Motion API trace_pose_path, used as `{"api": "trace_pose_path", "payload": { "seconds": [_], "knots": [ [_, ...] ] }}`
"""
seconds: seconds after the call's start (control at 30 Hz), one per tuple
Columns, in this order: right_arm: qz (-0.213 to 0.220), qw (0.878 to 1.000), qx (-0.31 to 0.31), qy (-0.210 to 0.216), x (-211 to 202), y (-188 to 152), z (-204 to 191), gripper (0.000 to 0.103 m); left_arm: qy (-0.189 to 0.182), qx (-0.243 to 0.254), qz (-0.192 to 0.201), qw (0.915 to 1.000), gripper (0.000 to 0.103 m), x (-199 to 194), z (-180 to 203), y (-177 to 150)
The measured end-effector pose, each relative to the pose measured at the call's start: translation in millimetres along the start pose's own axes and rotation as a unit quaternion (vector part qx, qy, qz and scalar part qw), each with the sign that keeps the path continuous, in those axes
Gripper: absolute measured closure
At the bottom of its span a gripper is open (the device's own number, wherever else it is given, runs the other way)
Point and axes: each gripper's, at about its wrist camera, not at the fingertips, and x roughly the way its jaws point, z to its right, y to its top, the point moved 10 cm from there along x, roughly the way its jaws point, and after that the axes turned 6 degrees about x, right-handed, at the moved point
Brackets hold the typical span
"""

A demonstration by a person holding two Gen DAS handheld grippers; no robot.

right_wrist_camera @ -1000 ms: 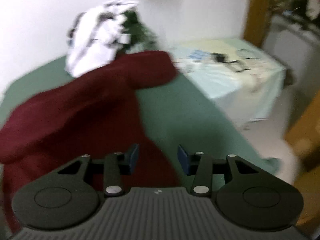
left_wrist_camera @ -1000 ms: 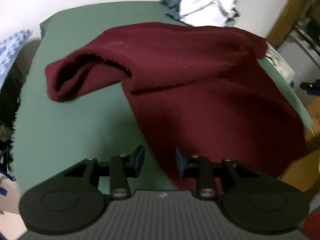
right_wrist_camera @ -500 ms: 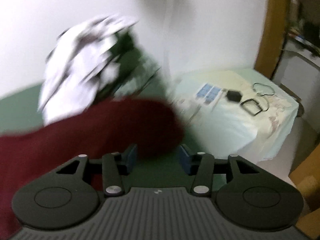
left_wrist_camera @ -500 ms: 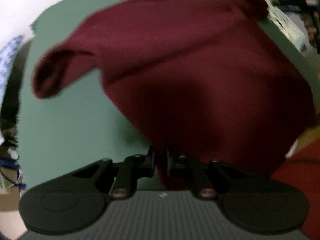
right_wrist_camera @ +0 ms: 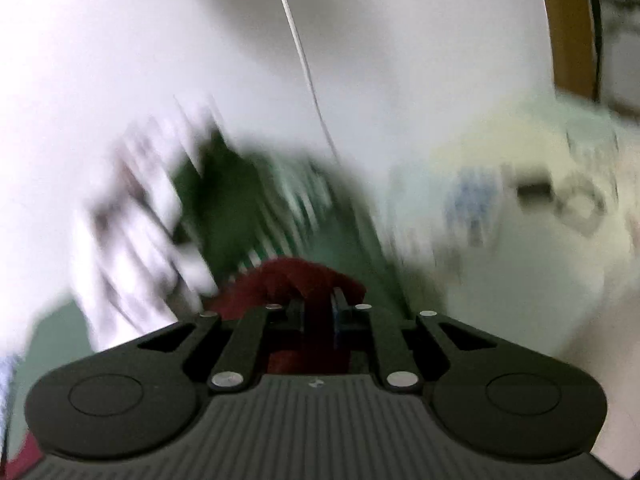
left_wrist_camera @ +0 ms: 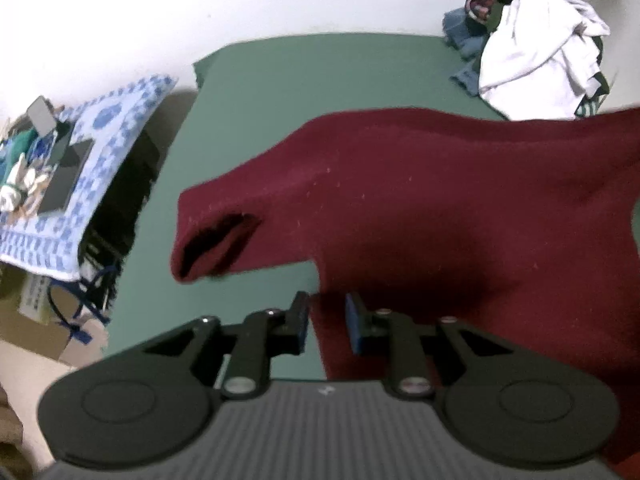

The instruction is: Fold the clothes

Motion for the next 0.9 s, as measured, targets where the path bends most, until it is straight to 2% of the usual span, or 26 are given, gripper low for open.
{"api": "trace_pose_path", "payload": {
  "seconds": [0.27, 0.3, 0.37, 0.4, 0.5, 0.6, 0.67, 0.7, 0.73, 0.77, 0.8, 0.9],
  "knots": [
    [0.004, 0.996, -0.088, -0.019, -18, -9, -1, 0.082, -0.009, 0.0, -0.054, 0.9985, 0.076, 29, 21, -37],
    [0.005, 0.995, -0.099, -0.021, -21, -10, -1, 0.078, -0.008, -0.002, -0.06, 0.9982, 0.076, 31, 24, -42],
    [0.006, 0.992, -0.121, -0.026, -25, -12, -2, 0.063, -0.008, -0.014, -0.071, 0.9974, 0.076, 32, 29, -51],
    [0.003, 0.99, -0.142, -0.021, -19, -15, -9, 0.06, -0.009, -0.019, -0.076, 0.9969, 0.076, 33, 31, -55],
    [-0.013, 0.976, -0.219, 0.002, 10, -26, -41, 0.061, -0.007, -0.025, -0.08, 0.9964, 0.076, 33, 38, -64],
    [-0.029, 0.955, -0.294, 0.025, 38, -38, -72, 0.061, -0.007, -0.032, -0.073, 0.9968, 0.075, 31, 40, -67],
    [-0.048, 0.943, -0.328, 0.037, 48, -50, -79, 0.061, -0.008, -0.041, -0.07, 0.9967, 0.073, 31, 37, -68],
    [-0.051, 0.939, -0.339, 0.036, 51, -56, -82, 0.061, -0.009, -0.046, -0.067, 0.9966, 0.073, 31, 36, -69],
    [-0.055, 0.935, -0.349, 0.035, 53, -61, -84, 0.068, -0.009, -0.048, -0.065, 0.9966, 0.073, 31, 37, -70],
    [-0.058, 0.93, -0.36, 0.034, 55, -67, -87, 0.086, -0.009, -0.05, -0.064, 0.9966, 0.073, 30, 38, -71],
    [-0.06, 0.932, -0.355, 0.037, 54, -66, -87, 0.101, -0.009, -0.051, -0.063, 0.9967, 0.073, 29, 38, -71],
    [-0.064, 0.944, -0.319, 0.05, 48, -54, -81, 0.103, -0.01, -0.046, -0.065, 0.9968, 0.071, 28, 37, -72]
  ]
}}
